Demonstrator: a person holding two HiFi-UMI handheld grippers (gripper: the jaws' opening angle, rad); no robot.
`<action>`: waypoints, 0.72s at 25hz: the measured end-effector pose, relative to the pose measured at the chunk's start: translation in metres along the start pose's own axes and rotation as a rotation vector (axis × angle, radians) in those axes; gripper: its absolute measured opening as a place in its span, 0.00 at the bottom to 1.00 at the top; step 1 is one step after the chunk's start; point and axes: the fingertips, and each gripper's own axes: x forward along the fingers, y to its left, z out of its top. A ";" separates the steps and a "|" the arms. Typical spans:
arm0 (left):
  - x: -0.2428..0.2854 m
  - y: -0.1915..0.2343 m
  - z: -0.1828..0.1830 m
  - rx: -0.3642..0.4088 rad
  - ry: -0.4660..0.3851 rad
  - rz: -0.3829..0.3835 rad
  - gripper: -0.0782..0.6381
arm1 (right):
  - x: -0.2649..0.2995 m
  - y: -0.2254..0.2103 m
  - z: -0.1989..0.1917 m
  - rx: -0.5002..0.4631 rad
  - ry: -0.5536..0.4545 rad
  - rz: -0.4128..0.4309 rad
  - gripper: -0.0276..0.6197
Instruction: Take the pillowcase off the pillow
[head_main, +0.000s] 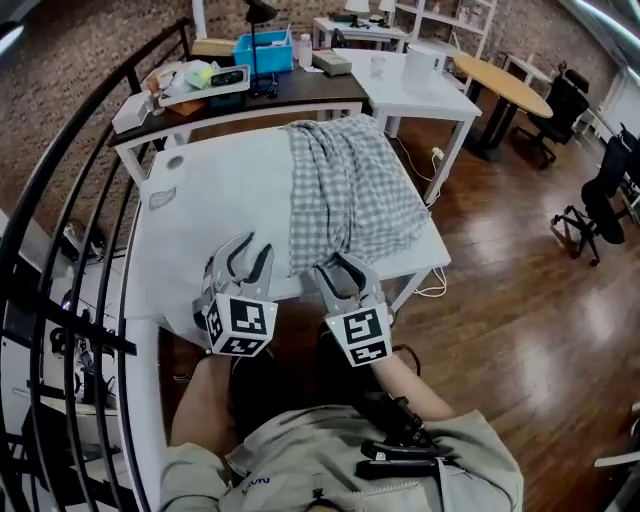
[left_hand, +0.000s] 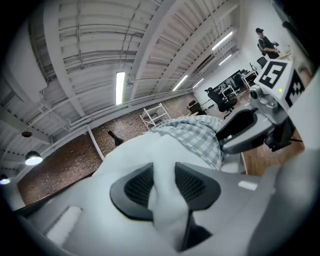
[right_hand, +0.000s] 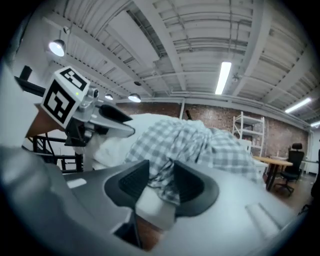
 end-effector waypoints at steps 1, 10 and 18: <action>-0.001 0.002 -0.001 -0.001 -0.006 0.016 0.27 | 0.008 0.004 -0.006 -0.006 0.014 0.005 0.28; -0.031 0.043 0.035 -0.040 -0.142 0.078 0.14 | -0.012 -0.055 0.035 -0.156 -0.027 -0.217 0.06; -0.049 0.088 0.000 -0.181 -0.116 0.113 0.13 | -0.047 -0.207 -0.054 -0.013 0.207 -0.564 0.05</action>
